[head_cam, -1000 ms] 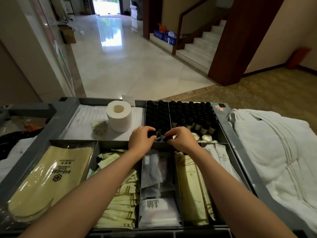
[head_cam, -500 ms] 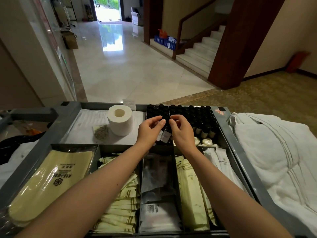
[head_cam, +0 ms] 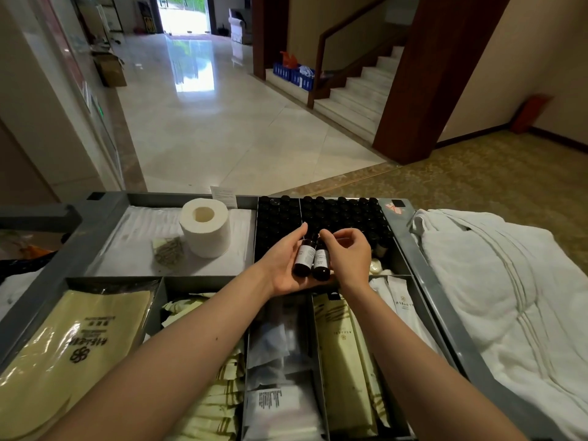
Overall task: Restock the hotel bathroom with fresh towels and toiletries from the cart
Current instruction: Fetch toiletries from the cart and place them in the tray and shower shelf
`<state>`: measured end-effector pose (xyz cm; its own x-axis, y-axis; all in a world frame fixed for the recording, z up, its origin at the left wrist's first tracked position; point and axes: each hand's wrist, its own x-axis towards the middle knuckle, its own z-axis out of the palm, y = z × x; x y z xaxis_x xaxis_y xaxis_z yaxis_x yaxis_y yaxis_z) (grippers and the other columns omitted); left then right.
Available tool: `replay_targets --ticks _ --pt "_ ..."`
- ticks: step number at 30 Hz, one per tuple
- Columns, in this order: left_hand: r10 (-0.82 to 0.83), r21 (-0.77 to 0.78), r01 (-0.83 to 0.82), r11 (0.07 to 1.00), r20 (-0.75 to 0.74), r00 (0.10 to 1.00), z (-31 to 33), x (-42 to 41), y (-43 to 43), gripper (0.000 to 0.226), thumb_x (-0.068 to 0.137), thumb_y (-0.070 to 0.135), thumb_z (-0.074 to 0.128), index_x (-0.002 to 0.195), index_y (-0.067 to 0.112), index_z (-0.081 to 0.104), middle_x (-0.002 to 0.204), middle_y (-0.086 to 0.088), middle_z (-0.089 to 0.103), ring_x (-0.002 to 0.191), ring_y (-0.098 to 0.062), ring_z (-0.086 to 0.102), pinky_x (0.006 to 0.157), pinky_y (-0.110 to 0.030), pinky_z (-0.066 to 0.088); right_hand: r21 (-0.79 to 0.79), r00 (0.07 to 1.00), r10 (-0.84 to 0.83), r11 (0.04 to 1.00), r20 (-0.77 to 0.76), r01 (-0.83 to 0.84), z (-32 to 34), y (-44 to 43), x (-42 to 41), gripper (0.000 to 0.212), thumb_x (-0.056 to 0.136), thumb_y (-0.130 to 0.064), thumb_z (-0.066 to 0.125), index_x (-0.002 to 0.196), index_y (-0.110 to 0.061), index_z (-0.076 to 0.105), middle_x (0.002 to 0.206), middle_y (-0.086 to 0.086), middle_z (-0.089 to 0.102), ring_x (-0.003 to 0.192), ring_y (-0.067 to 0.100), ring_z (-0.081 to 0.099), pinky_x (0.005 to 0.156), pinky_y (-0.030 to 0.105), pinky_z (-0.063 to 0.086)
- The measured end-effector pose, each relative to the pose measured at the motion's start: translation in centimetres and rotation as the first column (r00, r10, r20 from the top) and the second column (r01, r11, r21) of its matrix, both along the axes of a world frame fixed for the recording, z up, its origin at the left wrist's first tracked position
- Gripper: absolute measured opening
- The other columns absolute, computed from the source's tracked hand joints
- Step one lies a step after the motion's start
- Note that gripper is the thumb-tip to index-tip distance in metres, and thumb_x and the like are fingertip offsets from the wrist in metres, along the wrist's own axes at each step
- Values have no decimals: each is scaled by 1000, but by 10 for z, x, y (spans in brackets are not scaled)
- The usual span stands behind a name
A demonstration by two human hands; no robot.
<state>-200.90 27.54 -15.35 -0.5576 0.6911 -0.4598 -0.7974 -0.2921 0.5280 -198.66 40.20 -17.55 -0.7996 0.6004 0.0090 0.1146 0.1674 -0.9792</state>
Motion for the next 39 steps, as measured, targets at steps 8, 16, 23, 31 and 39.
replay_targets --ticks 8,16,23,31,39 --pt "12 -82 -15 997 -32 999 -11 -15 14 35 91 39 63 116 14 64 98 -10 68 85 -19 66 73 -29 56 -80 997 28 996 -70 -34 8 7 -15 19 95 -15 57 110 -18 67 88 -6 73 87 5 69 79 27 56" --pt "208 -331 -534 778 -666 716 -25 -24 32 34 89 33 68 118 21 56 93 -5 68 74 -11 63 54 -20 50 72 1000 -19 997 9 18 -11 26 -23 33 90 -9 57 119 -25 59 121 -3 58 106 11 57 88 28 51" --pt "83 -361 -732 577 -866 493 -50 -30 34 44 88 48 60 120 18 59 116 2 64 110 -15 58 90 -33 52 318 981 56 941 184 -114 -36 25 -34 47 84 -29 72 128 -28 55 131 -9 37 82 5 58 74 35 59" --pt "125 -361 -762 537 -860 495 -51 -34 36 43 89 41 62 126 20 56 118 3 61 110 -12 58 86 -32 54 456 973 18 881 229 -124 -40 22 -48 34 85 -37 69 117 -30 57 126 -7 45 76 8 60 65 35 57" --pt "65 -381 -753 537 -871 487 -52 -31 36 39 92 29 62 129 18 53 111 13 57 93 10 51 70 0 37 497 971 -42 864 236 -84 -39 19 -48 30 84 -40 70 105 -29 53 114 -11 49 67 1 51 54 26 43"
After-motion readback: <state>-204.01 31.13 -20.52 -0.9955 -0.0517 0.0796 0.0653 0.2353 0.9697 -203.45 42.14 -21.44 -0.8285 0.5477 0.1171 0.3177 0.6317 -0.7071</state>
